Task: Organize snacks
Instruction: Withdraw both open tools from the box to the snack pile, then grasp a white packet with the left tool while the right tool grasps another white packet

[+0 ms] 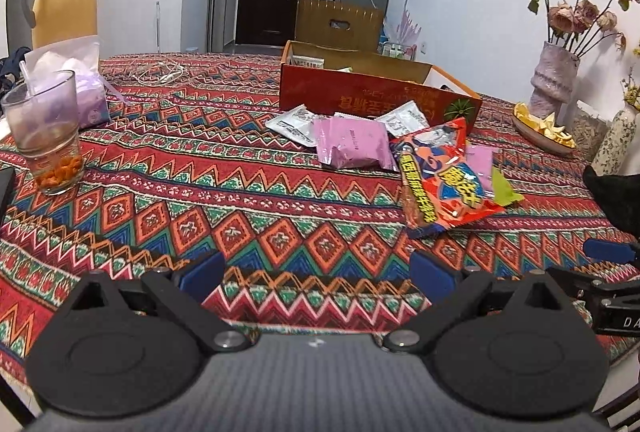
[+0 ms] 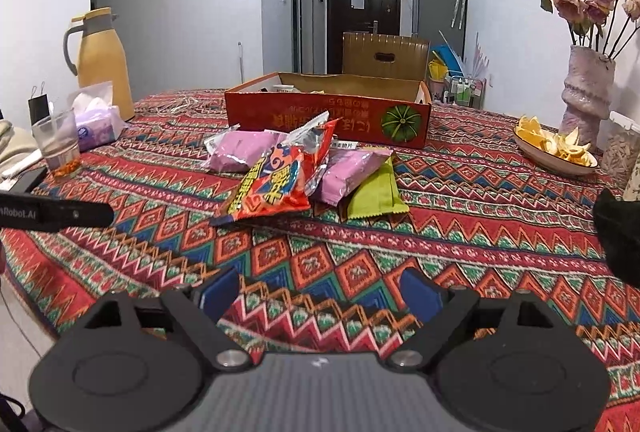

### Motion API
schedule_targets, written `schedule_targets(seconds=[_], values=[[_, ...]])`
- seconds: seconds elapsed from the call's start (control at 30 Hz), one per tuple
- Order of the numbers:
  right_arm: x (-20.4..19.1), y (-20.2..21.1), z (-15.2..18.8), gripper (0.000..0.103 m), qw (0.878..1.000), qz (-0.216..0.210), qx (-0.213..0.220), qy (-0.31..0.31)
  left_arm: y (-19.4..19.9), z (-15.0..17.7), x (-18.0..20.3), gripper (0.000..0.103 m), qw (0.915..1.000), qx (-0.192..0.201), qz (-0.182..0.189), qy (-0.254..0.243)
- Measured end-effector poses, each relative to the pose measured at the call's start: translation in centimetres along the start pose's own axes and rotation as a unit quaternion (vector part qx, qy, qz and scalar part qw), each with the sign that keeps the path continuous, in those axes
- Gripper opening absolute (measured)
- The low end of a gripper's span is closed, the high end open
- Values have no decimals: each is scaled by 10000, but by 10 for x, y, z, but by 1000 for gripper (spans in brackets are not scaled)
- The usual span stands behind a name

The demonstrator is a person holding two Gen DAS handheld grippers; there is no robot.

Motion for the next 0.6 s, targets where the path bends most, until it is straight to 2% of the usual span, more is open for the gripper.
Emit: schedule_targets(seconds=[0.33,0.47,0.6], values=[[7,-46,-37,87,9999,7,-26,131,-52,-33,-8,101,10000,-51,-66,34],[8,-71,-62,87,9996,-5,-5,274,-82,-59,-9,100,10000,-42,-61,58],[13,-98,-95,87,9987,-66,99,491,-118,-90,-6,100,9990,-222,55,375]])
Point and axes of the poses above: each gripper's, at about its wrist camera, not at the fingertips, and y roughly against the way its jaws point, x to its right, z to its underside, the point moved 9 cm from there along -y, roughly the way its jaws point, and after that the axes turned 15 degrees about -z, right-handed, at the moved point
